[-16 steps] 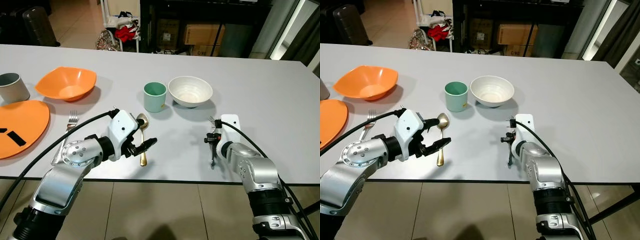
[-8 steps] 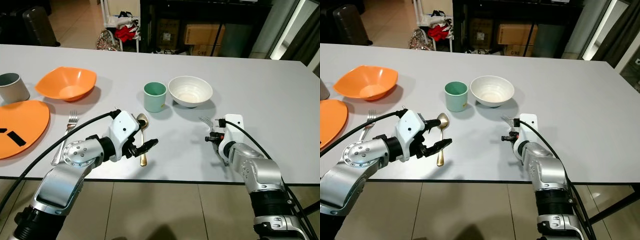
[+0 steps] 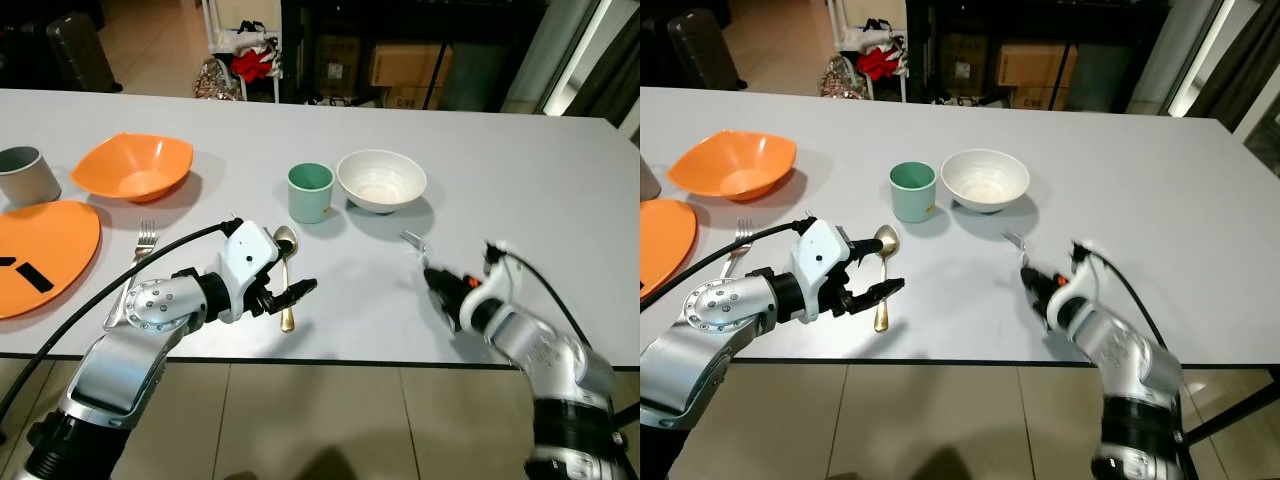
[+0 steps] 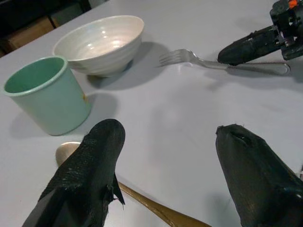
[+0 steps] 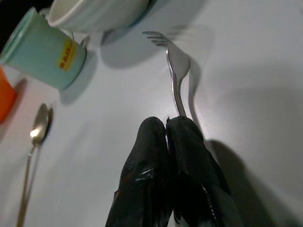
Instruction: Setting the table
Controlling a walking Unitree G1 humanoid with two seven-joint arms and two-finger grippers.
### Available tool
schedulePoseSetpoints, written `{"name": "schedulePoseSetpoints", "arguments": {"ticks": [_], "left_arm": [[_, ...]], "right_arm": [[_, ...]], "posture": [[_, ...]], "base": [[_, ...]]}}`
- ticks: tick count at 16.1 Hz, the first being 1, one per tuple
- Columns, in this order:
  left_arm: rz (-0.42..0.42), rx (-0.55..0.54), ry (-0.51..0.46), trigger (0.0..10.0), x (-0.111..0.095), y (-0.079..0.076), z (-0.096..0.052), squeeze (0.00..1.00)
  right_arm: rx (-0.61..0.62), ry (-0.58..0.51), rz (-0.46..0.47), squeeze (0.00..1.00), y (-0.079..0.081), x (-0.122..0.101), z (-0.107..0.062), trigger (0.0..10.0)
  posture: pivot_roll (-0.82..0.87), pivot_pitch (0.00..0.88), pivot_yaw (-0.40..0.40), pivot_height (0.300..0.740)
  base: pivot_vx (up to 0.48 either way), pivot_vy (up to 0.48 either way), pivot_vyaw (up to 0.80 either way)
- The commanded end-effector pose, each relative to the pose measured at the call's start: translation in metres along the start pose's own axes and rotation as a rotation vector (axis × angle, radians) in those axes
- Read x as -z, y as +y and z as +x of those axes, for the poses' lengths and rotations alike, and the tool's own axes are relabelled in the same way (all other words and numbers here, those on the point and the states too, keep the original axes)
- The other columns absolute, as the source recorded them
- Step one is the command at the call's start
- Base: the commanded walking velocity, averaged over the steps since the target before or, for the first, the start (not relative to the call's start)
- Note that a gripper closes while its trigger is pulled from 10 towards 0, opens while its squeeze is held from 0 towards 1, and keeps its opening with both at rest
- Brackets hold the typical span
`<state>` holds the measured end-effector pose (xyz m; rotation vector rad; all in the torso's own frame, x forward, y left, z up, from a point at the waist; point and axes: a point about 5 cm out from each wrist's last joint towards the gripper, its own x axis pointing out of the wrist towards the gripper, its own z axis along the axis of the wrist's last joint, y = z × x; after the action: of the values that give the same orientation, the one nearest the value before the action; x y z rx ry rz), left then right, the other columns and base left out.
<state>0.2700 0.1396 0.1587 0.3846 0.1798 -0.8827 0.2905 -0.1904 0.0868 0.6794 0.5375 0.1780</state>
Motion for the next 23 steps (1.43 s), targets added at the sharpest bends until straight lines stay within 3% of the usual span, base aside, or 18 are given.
{"name": "schedulePoseSetpoints", "arguments": {"ticks": [1,4,6,7,8,9,10,12,13,14,15,18,21,22,23], "left_arm": [[0.025,0.023,-0.012,10.0,-0.007,-0.001,0.001,0.00],[0.026,0.029,-0.012,10.0,-0.007,-0.001,0.001,0.00],[0.028,0.031,-0.015,10.0,-0.008,0.000,0.002,0.00],[0.031,0.033,-0.015,10.0,-0.009,0.000,0.002,0.00],[0.031,0.035,-0.016,10.0,-0.009,0.000,0.002,0.00],[0.029,0.032,-0.019,10.0,-0.010,0.000,0.002,0.00],[0.029,0.030,-0.019,10.0,-0.010,0.000,0.003,0.00],[0.032,0.021,-0.015,10.0,-0.009,0.002,0.002,0.00],[0.033,0.015,-0.013,10.0,-0.009,0.003,0.003,0.00],[0.033,0.015,-0.013,10.0,-0.009,0.003,0.003,0.00],[0.036,0.010,-0.010,10.0,-0.009,0.004,0.003,0.00],[0.037,-0.003,-0.006,10.0,-0.009,0.005,-0.001,0.00],[0.037,-0.001,-0.003,10.0,-0.008,0.006,-0.001,0.00],[0.039,0.002,-0.001,10.0,-0.008,0.006,-0.001,0.00],[0.040,0.007,-0.003,10.0,-0.009,0.006,0.000,0.00]], "right_arm": [[0.004,-0.028,0.059,0.00,-0.003,-0.005,-0.006,0.0],[0.033,-0.047,0.074,0.00,-0.009,-0.007,-0.011,0.0],[-0.036,-0.091,0.004,0.00,0.002,-0.015,-0.018,10.0],[-0.115,-0.122,-0.069,0.00,0.014,-0.022,-0.024,10.0],[-0.149,-0.124,-0.122,0.08,0.020,-0.024,-0.026,10.0],[-0.146,-0.129,-0.199,1.00,0.023,-0.027,-0.026,10.0],[-0.129,-0.139,-0.229,1.00,0.024,-0.029,-0.025,10.0],[-0.008,-0.128,-0.394,1.00,0.030,-0.039,-0.013,10.0],[0.116,-0.063,-0.619,1.00,0.028,-0.039,0.000,10.0],[0.116,-0.063,-0.619,1.00,0.028,-0.039,0.000,10.0],[0.162,-0.033,-0.699,1.00,0.029,-0.038,0.010,10.0],[0.194,-0.017,-0.753,1.00,0.035,-0.042,0.026,10.0],[0.263,0.017,-0.795,1.00,0.027,-0.042,0.029,10.0],[0.255,0.032,-0.768,0.00,0.025,-0.040,0.031,10.0],[0.210,0.069,-0.720,0.00,0.025,-0.034,0.033,10.0]], "posture": [[0.03,0.000,0.000,0.740],[0.03,0.000,0.003,0.740],[0.02,0.000,0.006,0.740],[0.02,0.000,0.007,0.740],[0.02,0.000,0.006,0.740],[0.02,0.000,0.003,0.740],[0.02,0.000,0.002,0.740],[0.02,0.000,0.001,0.740],[0.03,0.000,-0.002,0.740],[0.03,0.000,-0.002,0.740],[0.03,0.000,-0.008,0.740],[0.04,0.000,-0.013,0.740],[0.04,0.000,-0.011,0.740],[0.04,0.000,-0.007,0.740],[0.04,0.000,-0.005,0.740]], "base": [[0.000,0.000,0.00],[0.000,0.000,0.00],[0.000,0.000,0.00],[0.000,0.000,0.00],[0.000,0.000,0.00],[0.000,0.000,0.00],[0.000,0.000,0.00],[0.000,0.000,0.00],[0.000,0.000,0.00],[0.000,0.000,0.00],[0.000,0.000,0.00],[0.000,0.000,0.00],[0.000,0.000,0.00],[0.000,0.000,0.00],[0.000,0.000,0.00]]}}
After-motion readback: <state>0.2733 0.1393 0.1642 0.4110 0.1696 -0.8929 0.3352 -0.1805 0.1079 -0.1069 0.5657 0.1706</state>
